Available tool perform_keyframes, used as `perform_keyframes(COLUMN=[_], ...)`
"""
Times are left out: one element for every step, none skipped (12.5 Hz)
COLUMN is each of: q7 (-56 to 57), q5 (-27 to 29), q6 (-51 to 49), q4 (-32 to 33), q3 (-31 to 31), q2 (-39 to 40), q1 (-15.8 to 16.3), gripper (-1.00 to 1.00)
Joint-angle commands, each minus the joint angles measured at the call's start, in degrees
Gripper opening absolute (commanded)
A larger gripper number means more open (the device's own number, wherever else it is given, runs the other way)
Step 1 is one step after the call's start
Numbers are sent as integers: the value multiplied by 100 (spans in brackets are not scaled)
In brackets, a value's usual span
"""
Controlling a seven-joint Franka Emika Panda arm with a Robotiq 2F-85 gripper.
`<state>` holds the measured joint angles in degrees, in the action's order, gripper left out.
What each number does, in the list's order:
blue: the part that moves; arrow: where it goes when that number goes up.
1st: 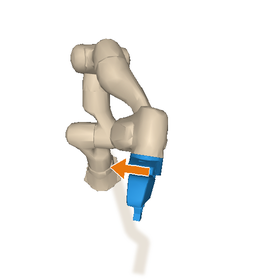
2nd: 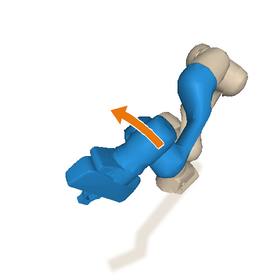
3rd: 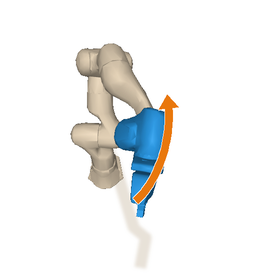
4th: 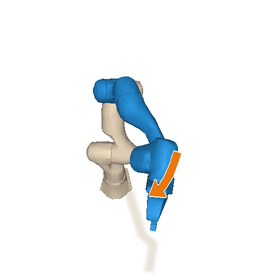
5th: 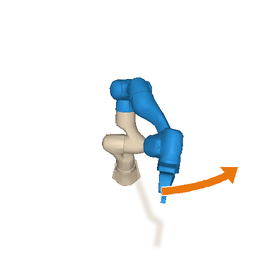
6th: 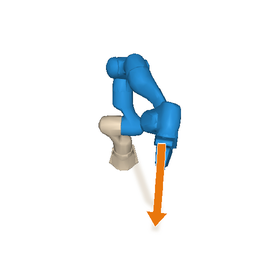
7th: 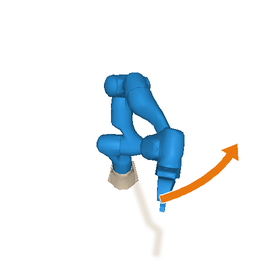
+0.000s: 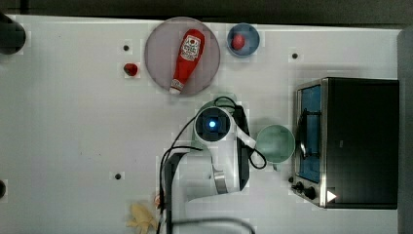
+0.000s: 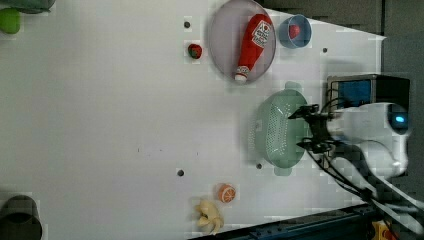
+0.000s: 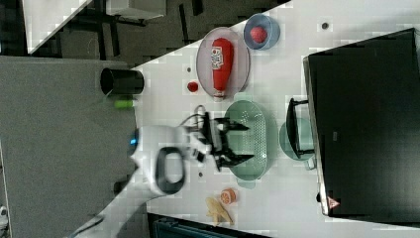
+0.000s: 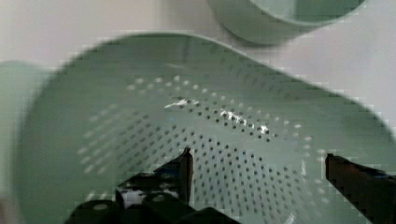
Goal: Drag strainer left to right.
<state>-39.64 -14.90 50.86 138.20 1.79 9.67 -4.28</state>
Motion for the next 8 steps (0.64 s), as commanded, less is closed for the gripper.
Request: perform_keyframes(q7=[1769,2199,2609,3073,3517,3704,3694,3694], q5=[749,1101,1417,1517,1493,1491,1505,1517], q6=[-968,-1532,-2071,-2569,-3024,-3440,-3959,-4351], q4=[-246,-287,-380,-530,-742,-1015,-1291,-1558], q3=[92,67,35,10,-3,-11,-24,-22], q2=[-1384,-1863,-2312,-2709,-3018,-3224,-3335,-3366], q1=[53,52,52,52,51,50,49,50], gripper=[100,100,100,100,100,100,100,100])
